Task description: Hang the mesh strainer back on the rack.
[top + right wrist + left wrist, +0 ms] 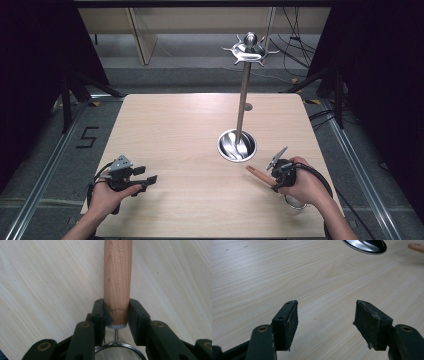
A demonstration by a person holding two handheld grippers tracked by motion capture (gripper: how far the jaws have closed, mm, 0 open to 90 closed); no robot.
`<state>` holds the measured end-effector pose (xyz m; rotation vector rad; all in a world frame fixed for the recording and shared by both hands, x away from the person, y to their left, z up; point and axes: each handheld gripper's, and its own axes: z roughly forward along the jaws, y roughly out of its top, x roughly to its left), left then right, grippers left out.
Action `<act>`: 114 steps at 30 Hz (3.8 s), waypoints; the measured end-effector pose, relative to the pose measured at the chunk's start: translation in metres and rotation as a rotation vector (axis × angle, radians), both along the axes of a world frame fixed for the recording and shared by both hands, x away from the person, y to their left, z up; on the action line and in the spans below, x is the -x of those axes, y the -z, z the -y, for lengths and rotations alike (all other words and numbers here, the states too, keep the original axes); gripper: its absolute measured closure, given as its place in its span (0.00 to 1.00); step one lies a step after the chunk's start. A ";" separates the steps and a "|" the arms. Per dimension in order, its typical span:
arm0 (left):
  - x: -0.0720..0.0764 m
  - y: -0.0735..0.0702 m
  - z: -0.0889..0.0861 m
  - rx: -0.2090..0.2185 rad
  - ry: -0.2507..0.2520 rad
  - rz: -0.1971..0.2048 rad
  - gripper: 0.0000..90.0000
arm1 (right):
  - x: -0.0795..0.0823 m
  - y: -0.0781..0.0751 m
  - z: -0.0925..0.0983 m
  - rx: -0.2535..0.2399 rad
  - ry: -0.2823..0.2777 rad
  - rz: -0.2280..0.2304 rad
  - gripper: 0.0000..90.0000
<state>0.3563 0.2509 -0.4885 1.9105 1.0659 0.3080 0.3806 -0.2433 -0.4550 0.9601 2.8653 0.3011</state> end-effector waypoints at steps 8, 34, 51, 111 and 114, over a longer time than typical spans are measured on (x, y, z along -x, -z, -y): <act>0.000 0.000 0.000 -0.002 -0.003 0.002 0.38 | 0.006 -0.005 0.008 -0.060 0.013 0.056 0.77; 0.000 -0.001 -0.001 -0.019 0.011 0.001 0.38 | 0.019 -0.023 0.028 -0.274 0.152 0.241 0.77; 0.000 -0.001 -0.001 -0.017 0.006 0.003 0.38 | 0.021 -0.037 0.035 -0.372 0.236 0.333 0.77; 0.000 0.000 0.000 -0.006 -0.004 -0.005 0.38 | 0.018 -0.060 0.032 -0.512 0.255 0.529 0.77; 0.000 0.000 0.000 0.000 -0.005 -0.004 0.38 | 0.017 -0.061 0.032 -0.515 0.255 0.534 0.77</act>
